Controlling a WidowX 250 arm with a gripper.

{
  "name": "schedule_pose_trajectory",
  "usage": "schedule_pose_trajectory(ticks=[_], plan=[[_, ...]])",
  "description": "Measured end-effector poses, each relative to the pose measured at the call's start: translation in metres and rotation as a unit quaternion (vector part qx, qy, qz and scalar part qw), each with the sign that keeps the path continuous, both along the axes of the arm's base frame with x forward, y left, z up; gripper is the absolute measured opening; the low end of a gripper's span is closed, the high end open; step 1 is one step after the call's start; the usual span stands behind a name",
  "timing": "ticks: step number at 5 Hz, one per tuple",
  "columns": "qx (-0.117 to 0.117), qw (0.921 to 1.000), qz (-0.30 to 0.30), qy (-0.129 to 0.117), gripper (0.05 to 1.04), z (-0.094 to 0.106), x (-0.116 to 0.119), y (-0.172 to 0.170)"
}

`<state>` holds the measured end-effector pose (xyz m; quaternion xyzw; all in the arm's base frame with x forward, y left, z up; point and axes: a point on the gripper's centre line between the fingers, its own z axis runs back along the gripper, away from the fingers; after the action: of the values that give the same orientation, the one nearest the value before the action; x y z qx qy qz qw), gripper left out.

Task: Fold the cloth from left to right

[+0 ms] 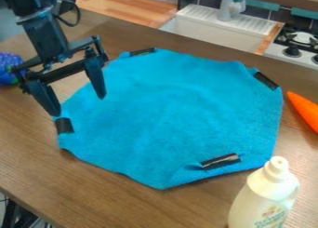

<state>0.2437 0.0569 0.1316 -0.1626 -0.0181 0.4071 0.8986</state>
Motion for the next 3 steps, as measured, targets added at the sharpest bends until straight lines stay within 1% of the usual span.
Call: schedule_pose_trajectory(ticks=[1,2,3], plan=[[-0.002,1.0000,0.004,0.009,1.001,-0.006,-0.001,0.000],[0.028,0.9994,0.013,0.014,1.001,-0.015,-0.001,0.001],[0.059,0.9979,0.027,0.010,1.001,-0.020,-0.005,0.005]])
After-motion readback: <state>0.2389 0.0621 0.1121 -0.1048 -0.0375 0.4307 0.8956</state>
